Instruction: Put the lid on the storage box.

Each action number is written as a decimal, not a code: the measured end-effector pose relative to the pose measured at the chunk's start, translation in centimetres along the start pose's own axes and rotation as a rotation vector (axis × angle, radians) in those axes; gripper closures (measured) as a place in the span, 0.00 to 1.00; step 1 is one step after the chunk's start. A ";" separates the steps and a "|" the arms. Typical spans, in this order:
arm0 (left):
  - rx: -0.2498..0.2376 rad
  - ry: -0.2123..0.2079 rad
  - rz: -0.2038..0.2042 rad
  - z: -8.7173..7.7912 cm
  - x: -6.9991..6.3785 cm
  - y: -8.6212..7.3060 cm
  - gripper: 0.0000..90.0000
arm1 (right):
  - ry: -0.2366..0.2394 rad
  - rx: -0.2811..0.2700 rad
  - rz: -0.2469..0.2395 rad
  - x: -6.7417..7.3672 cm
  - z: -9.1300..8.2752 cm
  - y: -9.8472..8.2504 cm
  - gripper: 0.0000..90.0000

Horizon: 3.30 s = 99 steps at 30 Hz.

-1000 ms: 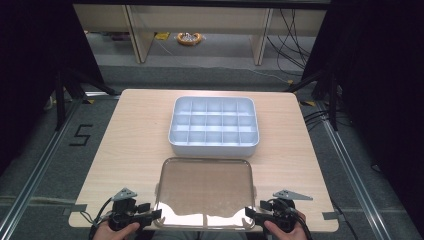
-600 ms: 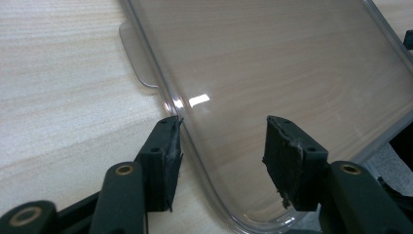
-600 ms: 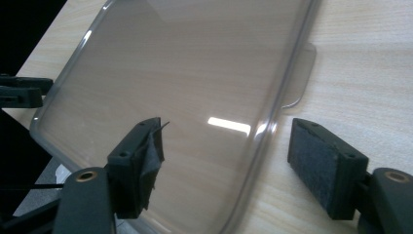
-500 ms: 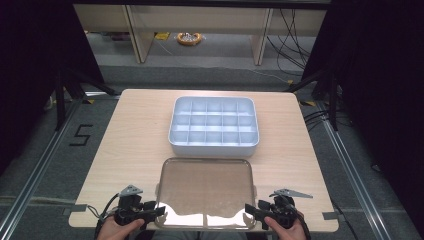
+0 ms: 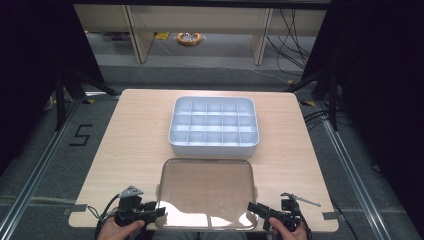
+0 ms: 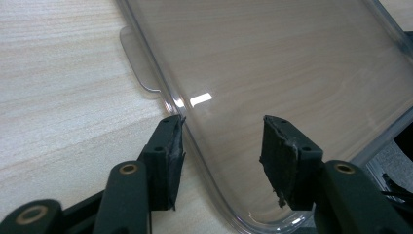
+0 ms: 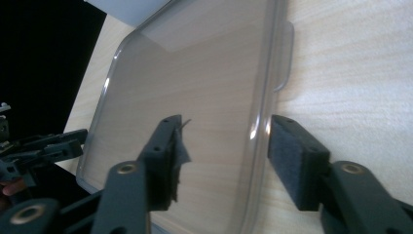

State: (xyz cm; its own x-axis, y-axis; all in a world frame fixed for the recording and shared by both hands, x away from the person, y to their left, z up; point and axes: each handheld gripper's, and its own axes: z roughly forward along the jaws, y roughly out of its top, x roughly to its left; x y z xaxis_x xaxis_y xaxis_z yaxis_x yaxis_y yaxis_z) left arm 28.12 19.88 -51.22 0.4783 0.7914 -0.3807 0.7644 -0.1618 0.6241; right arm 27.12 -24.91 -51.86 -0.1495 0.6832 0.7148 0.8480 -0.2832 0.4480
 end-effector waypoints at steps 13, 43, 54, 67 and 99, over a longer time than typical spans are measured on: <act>-0.014 -0.005 -0.005 0.0 -0.2 -0.2 0.55 | 0.055 0.015 -0.056 -0.3 -0.4 0.0 0.76; -0.089 -0.046 -0.034 -1.0 0.4 0.0 0.67 | 0.038 -0.059 -0.413 2.2 -2.1 0.9 0.78; -0.216 -0.066 -0.011 -2.5 -0.4 1.1 0.81 | -0.064 -0.067 -0.415 2.8 -2.2 1.4 0.81; -0.270 0.005 0.051 -2.3 -1.2 5.3 0.82 | -0.162 -0.143 -0.529 4.4 -1.8 5.4 0.79; -0.377 0.076 0.034 -0.1 0.4 16.5 0.78 | -0.197 -0.262 -0.520 6.4 0.4 15.4 0.77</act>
State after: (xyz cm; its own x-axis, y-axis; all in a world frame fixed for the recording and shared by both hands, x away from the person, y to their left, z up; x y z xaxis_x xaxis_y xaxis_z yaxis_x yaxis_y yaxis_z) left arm 40.89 17.60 -41.00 0.4561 0.8332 -0.3127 0.5294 0.0284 0.8479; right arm 39.47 -24.59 -40.59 -0.3918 0.8810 0.2652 0.5319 -0.0183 0.8466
